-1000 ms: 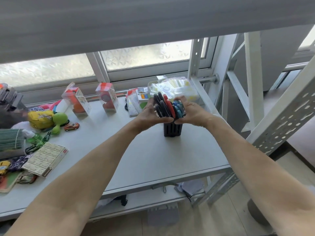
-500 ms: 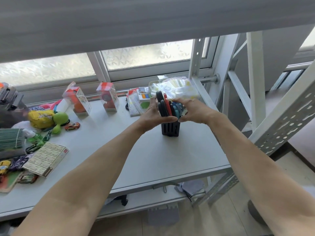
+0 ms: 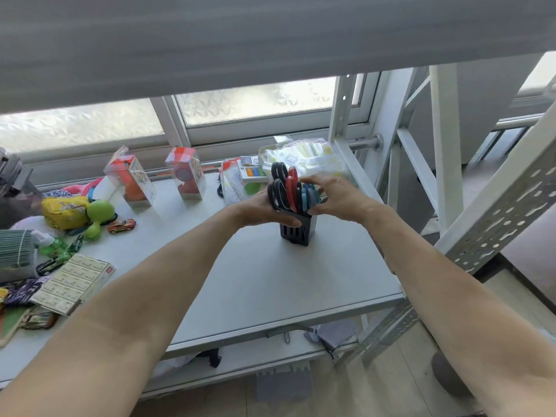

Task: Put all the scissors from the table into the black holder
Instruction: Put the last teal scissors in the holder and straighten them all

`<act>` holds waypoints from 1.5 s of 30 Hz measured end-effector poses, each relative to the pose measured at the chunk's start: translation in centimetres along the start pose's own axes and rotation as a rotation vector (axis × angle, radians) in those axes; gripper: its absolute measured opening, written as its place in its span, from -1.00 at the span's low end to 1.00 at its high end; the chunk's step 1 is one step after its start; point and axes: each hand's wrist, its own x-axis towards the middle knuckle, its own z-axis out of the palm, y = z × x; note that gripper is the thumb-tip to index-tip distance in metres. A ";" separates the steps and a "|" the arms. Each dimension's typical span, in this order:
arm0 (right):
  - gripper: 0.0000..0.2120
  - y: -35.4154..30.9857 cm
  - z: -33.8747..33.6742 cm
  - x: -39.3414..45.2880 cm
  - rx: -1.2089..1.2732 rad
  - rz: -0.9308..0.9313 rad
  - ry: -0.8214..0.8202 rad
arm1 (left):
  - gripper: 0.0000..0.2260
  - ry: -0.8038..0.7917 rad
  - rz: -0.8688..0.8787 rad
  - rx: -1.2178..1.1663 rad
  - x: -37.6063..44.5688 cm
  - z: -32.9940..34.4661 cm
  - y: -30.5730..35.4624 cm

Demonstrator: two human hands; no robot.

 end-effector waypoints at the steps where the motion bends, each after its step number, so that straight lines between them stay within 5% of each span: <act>1: -0.33 0.1 0.0 0.0 0.021 -0.005 0.011 | -0.44 -0.005 0.006 -0.006 0.0 0.0 0.3; 17: -0.57 0.2 0.3 0.3 0.155 -0.051 0.083 | -0.36 0.256 0.116 -0.094 -0.3 0.7 1.0; 24: -0.26 0.0 0.2 -0.2 0.020 -0.010 -0.116 | -0.42 0.263 0.116 -0.146 -0.8 0.7 -0.6; 36: -0.51 -0.5 1.7 -0.1 0.176 -0.046 0.178 | -0.30 0.354 0.179 -0.076 -1.3 0.8 0.2; 45: -0.22 -1.1 1.0 -0.4 -0.018 -0.031 -0.039 | -0.29 0.278 0.122 -0.112 -2.1 0.8 0.3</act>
